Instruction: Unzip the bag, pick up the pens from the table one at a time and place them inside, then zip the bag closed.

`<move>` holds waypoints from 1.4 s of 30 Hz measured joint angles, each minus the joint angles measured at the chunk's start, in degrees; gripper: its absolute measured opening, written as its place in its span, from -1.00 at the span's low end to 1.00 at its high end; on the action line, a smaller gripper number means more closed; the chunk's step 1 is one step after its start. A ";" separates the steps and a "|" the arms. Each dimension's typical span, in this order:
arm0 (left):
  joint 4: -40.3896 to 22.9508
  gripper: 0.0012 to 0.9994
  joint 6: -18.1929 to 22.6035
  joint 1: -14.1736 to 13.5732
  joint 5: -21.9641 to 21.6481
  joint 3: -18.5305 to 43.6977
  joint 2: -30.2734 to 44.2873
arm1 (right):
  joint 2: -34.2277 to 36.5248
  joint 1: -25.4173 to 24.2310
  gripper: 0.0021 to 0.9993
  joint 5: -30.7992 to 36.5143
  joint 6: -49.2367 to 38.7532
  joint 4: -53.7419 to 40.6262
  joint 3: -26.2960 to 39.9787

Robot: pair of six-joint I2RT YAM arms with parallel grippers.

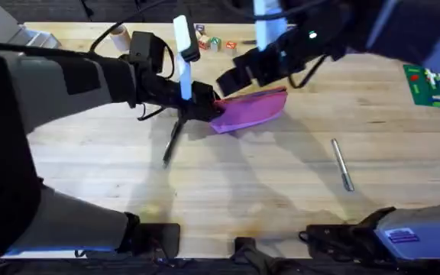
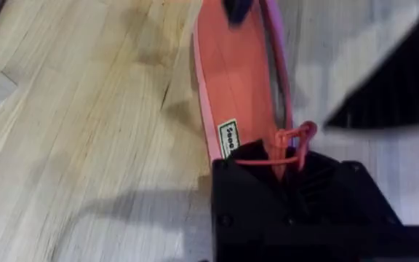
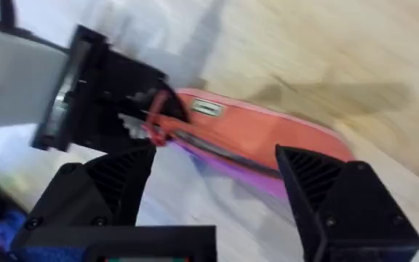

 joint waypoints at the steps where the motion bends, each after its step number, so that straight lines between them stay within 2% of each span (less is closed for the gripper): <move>1: -0.01 -0.92 0.00 0.00 0.00 0.00 0.00 | -0.74 -0.43 1.00 1.03 -0.49 -0.65 0.05; 3: -0.01 -0.92 0.00 0.00 0.00 0.00 0.00 | -3.21 -1.56 1.00 4.25 -3.55 -3.19 0.32; 10: 0.00 -0.90 0.01 0.00 0.01 0.00 0.00 | -4.25 -1.90 1.00 5.30 -5.87 -4.40 0.32; 11: 0.01 -0.76 0.12 0.00 0.03 0.00 0.00 | -4.25 -1.90 1.00 5.30 -5.96 -4.42 0.32; 16: 0.00 0.77 0.15 -0.28 0.28 0.00 0.00 | -4.25 -1.90 1.00 5.32 -6.19 -4.51 0.32; 17: -0.03 0.93 -0.02 -0.28 0.28 0.00 0.00 | -4.25 -1.90 1.00 5.32 -6.28 -4.50 0.32; 20: -0.01 0.98 -0.02 -0.28 0.27 0.00 0.00 | -4.25 -1.90 1.00 5.33 -6.81 -4.51 0.32; 30: -0.89 0.99 -0.04 0.36 0.17 0.00 -1.44 | -4.25 -1.92 1.00 3.52 -11.31 -7.15 1.82; 36: -7.39 0.99 -0.74 4.64 0.25 0.15 -10.36 | -4.25 -1.90 1.00 1.21 -17.07 -11.61 7.93; 42: -15.30 0.99 -0.93 9.46 0.26 0.25 -17.65 | -4.25 -1.90 1.00 0.93 -25.74 -14.36 10.64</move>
